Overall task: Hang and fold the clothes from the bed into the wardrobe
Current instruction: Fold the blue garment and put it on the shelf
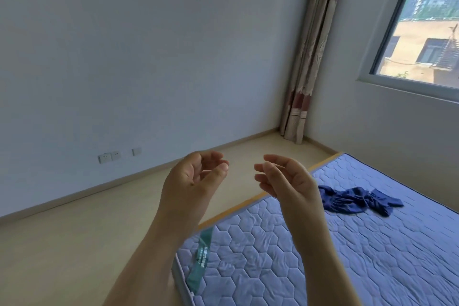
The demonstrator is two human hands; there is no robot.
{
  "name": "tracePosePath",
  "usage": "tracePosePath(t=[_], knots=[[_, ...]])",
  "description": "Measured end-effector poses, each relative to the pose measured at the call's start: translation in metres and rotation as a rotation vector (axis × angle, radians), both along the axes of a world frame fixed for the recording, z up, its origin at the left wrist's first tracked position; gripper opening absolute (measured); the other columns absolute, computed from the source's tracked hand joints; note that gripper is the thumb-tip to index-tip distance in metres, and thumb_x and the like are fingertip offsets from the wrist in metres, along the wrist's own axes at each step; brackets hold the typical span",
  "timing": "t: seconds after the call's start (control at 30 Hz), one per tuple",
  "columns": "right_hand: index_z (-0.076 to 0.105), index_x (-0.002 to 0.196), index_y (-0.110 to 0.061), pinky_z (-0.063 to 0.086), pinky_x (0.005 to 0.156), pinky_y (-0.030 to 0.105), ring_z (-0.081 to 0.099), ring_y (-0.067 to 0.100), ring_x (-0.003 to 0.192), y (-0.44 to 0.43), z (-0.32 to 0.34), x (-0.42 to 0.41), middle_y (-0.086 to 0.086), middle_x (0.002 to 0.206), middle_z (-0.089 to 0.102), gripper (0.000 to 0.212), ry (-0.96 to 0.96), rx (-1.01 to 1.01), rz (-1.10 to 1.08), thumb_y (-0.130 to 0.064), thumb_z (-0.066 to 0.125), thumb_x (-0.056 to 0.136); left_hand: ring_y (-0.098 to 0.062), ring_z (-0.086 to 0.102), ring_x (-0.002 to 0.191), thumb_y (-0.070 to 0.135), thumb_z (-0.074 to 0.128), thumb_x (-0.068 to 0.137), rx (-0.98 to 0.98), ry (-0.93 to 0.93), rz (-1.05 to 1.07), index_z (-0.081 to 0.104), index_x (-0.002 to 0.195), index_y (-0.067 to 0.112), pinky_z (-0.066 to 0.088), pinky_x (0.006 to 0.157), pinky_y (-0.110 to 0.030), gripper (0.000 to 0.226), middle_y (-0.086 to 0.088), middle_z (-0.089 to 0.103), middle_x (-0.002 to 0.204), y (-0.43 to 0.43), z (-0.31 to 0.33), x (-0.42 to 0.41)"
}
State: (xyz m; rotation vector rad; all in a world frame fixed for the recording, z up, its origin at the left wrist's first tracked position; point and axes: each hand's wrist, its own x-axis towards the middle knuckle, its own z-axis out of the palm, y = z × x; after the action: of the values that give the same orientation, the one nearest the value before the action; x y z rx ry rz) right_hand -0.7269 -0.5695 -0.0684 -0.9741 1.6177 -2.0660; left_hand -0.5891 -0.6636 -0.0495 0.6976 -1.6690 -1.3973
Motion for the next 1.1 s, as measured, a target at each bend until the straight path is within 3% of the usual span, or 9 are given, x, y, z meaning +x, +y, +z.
tracePosePath(t=[0.17, 0.4, 0.9, 1.1], knots=[[0.067, 0.105, -0.016, 0.057, 0.080, 0.028, 0.071, 0.020, 0.087, -0.071, 0.005, -0.029, 0.005, 0.094, 0.075, 0.024, -0.015, -0.004, 0.081, -0.027, 0.066, 0.084, -0.015, 0.069, 0.093, 0.021, 0.065, 0.087, -0.053, -0.017, 0.040, 0.069, 0.101, 0.021, 0.054, 0.094, -0.043, 0.015, 0.003, 0.074, 0.097, -0.059, 0.007, -0.021], [0.067, 0.105, -0.015, 0.059, 0.083, 0.033, 0.071, 0.020, 0.087, -0.164, -0.010, -0.044, 0.004, 0.094, 0.075, 0.015, -0.010, 0.062, 0.127, -0.017, 0.063, 0.091, -0.015, 0.069, 0.092, 0.020, 0.065, 0.087, -0.014, -0.031, 0.080, 0.069, 0.101, 0.021, 0.054, 0.093, -0.042, 0.014, 0.003, 0.074, 0.096, -0.141, -0.009, -0.032], [0.067, 0.106, -0.019, 0.058, 0.085, 0.035, 0.071, 0.017, 0.087, -0.411, -0.002, 0.017, 0.001, 0.093, 0.075, 0.018, 0.044, 0.086, 0.093, -0.022, 0.063, 0.089, -0.008, 0.068, 0.095, 0.028, 0.066, 0.088, -0.028, -0.013, 0.056, 0.068, 0.101, 0.031, 0.054, 0.088, -0.031, 0.014, 0.010, 0.073, 0.100, -0.403, -0.008, 0.022], [0.067, 0.106, -0.020, 0.058, 0.085, 0.036, 0.071, 0.015, 0.086, -0.483, -0.003, 0.006, 0.001, 0.093, 0.074, 0.016, 0.046, 0.133, 0.030, -0.020, 0.063, 0.091, -0.007, 0.069, 0.092, 0.031, 0.066, 0.085, 0.018, -0.023, 0.001, 0.068, 0.100, 0.030, 0.054, 0.087, -0.030, 0.015, 0.009, 0.073, 0.099, -0.480, -0.018, 0.004]])
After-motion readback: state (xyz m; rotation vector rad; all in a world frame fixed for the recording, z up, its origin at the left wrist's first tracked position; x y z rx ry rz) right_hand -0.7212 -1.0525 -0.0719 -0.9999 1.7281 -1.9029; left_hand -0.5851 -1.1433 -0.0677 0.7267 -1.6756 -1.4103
